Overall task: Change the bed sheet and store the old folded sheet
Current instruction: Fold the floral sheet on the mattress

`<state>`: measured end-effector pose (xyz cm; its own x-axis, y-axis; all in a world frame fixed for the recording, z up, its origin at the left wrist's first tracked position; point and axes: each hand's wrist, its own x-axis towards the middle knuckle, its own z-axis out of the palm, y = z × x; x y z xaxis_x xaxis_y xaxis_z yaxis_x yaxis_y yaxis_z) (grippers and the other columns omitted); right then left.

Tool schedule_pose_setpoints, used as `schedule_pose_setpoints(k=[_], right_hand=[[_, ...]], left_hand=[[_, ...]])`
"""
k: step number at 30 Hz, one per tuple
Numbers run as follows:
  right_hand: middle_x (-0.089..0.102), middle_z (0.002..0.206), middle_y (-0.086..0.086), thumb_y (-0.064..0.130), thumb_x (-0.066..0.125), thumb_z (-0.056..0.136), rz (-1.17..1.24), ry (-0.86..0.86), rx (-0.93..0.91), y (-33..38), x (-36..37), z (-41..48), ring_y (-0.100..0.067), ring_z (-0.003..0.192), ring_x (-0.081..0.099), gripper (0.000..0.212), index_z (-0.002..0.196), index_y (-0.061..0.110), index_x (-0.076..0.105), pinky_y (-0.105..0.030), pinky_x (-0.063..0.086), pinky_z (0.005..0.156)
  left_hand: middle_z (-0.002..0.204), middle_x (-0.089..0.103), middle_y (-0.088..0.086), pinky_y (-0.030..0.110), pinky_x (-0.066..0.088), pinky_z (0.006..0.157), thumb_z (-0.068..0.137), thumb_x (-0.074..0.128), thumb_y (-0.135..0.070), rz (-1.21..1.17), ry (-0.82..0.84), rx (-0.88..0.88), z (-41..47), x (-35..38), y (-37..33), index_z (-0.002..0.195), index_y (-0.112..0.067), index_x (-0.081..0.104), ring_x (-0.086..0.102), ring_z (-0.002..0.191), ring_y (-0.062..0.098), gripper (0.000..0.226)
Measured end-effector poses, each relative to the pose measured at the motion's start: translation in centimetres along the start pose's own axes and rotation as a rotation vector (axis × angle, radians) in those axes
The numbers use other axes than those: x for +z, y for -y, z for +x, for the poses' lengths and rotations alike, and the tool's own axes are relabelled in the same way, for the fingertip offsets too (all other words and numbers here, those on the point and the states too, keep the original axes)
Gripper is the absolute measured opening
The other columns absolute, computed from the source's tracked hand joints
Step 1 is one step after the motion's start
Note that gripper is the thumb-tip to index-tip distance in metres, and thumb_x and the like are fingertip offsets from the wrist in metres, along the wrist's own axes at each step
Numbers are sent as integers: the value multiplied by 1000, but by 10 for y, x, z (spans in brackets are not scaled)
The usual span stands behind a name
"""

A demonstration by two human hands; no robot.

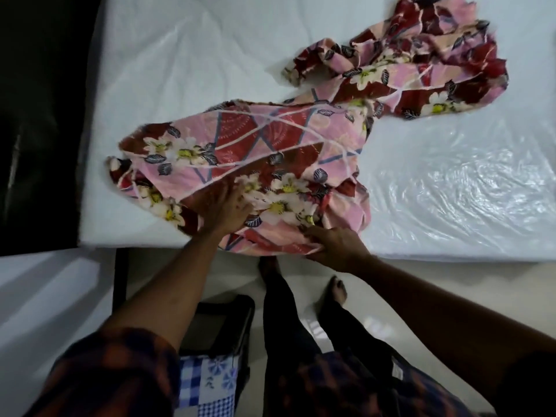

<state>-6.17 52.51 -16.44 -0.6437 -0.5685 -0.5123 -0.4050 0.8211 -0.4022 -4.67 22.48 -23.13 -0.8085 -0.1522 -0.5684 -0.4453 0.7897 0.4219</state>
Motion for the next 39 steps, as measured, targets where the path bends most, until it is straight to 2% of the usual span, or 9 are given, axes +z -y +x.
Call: schedule_pose_setpoints(k=[5,11,15,20,23,28,31,34,39], right_hand=[[68,123,-4,27,67,83,-134,32,258,-55,12,-33,-36,94,68,75,149,42,34,-34,50,67],[62,102,2,3,62,75,445,-654,647,-105,-2,-53,-25,86,63,46,114,27,63,-39,53,75],[71,94,1,10,48,73,660,-893,786,-123,-19,-39,-20,86,64,41,105,24,69,-30,49,75],[63,101,1,24,54,95,1212,-1071,1164,-136,-18,-22,-18,83,59,24,118,22,58,-26,45,72],[66,106,-8,24,50,93,1705,-1130,1157,-149,-14,-19,-25,82,68,24,115,22,57,-28,52,65],[66,86,-11,2,39,92,1922,-1283,1016,-162,-44,-25,-24,67,64,26,101,11,62,-25,50,51],[69,92,-8,15,47,82,1346,-1466,779,-167,-82,-33,-18,84,67,31,104,7,69,-37,60,70],[58,67,7,24,54,70,608,-1428,485,-180,-136,-58,6,60,55,33,97,17,72,-12,42,61],[47,60,13,19,64,65,667,-1434,692,-191,-132,-67,-2,53,46,32,96,23,71,-18,38,57]], left_hand=[[166,-19,5,62,-2,121,91,25,-79,-14,165,-264,23,20,-5,157,-38,-12,-10,152,41,86],[164,-28,5,67,0,119,70,38,-96,-41,218,-308,32,27,-2,154,-39,-20,-16,150,42,116],[165,-24,3,66,9,119,36,41,-109,-128,214,-337,51,38,14,151,-44,-20,-7,152,42,146],[167,-19,0,65,13,118,37,49,-107,-139,216,-372,73,54,44,143,-54,-26,-2,152,42,141],[164,-27,-2,66,13,118,38,51,-106,-145,201,-360,79,56,49,145,-52,-25,-7,152,41,142],[168,-13,-2,63,16,119,50,62,-97,-276,189,-352,77,52,46,143,-57,-22,0,153,37,132],[167,-16,1,60,13,122,75,61,-80,-306,175,-316,56,33,19,155,-43,-11,-3,154,33,114],[169,-1,4,56,21,121,76,62,-78,-382,181,-281,60,27,17,158,-37,-6,12,153,33,114],[168,4,7,54,23,121,78,66,-72,-466,168,-281,62,33,18,156,-40,-9,16,151,35,114]])
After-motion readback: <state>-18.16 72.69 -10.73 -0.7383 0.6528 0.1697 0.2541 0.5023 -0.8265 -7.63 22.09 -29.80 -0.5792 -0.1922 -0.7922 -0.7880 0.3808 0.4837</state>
